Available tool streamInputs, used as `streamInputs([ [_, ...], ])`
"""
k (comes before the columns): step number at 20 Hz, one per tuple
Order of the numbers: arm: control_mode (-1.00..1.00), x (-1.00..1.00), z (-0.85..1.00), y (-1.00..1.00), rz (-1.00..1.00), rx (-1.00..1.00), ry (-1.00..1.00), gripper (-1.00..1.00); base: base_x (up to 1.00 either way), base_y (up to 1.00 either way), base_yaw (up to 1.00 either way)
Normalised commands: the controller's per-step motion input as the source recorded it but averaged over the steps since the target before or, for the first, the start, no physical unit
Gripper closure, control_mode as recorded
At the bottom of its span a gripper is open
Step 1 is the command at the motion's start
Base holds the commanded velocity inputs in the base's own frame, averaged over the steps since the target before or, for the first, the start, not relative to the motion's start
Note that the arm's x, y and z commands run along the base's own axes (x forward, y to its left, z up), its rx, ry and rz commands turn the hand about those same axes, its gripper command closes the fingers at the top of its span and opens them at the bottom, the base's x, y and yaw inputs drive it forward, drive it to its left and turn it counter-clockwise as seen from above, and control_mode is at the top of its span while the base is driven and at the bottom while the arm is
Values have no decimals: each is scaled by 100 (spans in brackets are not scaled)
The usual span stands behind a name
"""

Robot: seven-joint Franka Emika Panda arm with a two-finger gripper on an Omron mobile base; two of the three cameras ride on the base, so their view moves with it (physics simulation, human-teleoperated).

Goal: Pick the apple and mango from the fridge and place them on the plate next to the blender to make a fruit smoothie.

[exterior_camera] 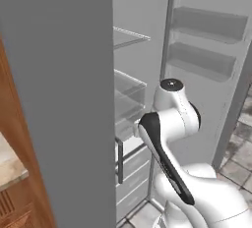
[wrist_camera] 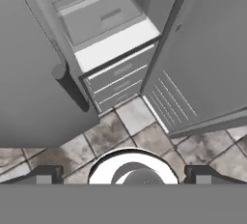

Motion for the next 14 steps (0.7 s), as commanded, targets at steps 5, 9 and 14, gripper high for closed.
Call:
streamInputs([
  [5, 100, 0, 0, 0, 0, 0, 0, -100, 34, -19, 63],
  [9, 100, 0, 0, 0, 0, 0, 0, -100, 44, -38, 33],
  [14, 100, 0, 0, 0, 0, 0, 0, -100, 14, -15, 5],
])
